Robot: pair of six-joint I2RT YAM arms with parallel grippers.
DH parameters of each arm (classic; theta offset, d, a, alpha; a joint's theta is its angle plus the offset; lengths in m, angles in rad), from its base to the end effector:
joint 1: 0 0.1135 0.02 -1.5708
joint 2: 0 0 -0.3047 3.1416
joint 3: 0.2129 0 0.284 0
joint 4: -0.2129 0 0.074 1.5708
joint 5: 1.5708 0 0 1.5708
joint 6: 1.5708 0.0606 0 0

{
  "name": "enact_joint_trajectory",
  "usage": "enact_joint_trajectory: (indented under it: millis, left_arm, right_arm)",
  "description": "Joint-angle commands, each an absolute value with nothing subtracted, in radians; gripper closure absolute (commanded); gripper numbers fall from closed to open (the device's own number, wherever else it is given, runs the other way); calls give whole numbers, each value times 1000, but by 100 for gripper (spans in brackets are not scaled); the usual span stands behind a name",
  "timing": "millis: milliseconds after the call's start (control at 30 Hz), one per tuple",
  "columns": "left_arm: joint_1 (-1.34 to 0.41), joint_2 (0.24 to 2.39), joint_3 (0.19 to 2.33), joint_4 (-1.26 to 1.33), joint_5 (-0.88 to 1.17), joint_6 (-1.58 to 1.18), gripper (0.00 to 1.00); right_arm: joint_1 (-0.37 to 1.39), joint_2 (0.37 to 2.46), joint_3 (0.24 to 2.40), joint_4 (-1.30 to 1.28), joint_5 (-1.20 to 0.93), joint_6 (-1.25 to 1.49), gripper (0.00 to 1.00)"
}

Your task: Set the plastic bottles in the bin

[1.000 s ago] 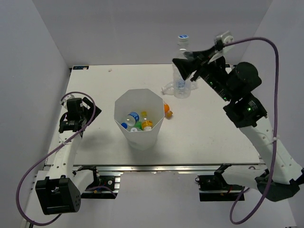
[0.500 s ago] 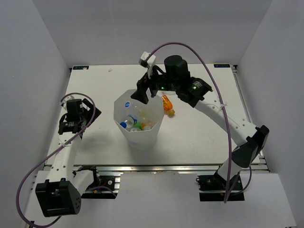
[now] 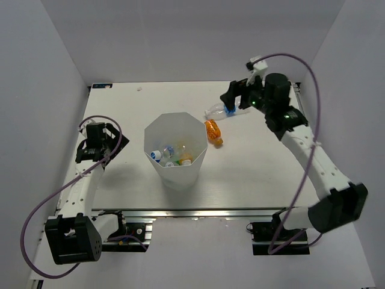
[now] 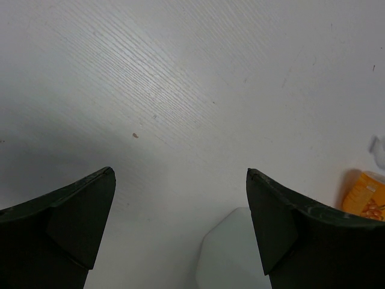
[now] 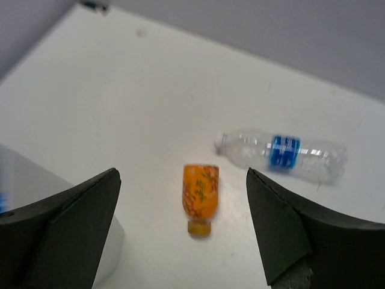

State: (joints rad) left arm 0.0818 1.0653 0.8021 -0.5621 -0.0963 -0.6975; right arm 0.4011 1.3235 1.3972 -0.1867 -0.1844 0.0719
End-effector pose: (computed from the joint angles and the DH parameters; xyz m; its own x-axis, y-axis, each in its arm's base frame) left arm 0.2459 0.0260 0.2671 -0.4673 -0.6798 -0.5653 -0.5825 0.7177 -0.3816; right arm 0.3184 0.1471 0.4742 -0.1432 0.0160 -0.9896 -0.5426 0.8349 0.0920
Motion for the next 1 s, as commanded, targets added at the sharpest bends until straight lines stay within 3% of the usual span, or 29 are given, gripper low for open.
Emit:
enact_joint_trajectory:
  millis: [0,300,533,633,667,767,967]
  left_arm:
    - [83,1088,848,-526,-74,-706,2]
    - [81,1118,861,-546,-101,-716,2]
    - [81,1127,867,-563,-133,-713,2]
    - [83,1132,873,-560,-130,-713,2]
    - [81,1134,876,-563,-129,-712,2]
    - [83,1129,881,-568,-132,-709,2]
    - [83,1104,874,-558,-124,-701,2]
  right_arm:
    - [411,1457,1281,-137,-134,28,11]
    - [443,1863,1402,-109,-106,8,11]
    - [526,2025,1384,-72,-141,6,11]
    - [537,2062,1393,-64,-152,29,25]
    - [537,2060,1400,-72,-147,31,39]
    - [538,1968,1401,-92,-97,31,67]
    - [538,1596,1422,-91,18,-66,71]
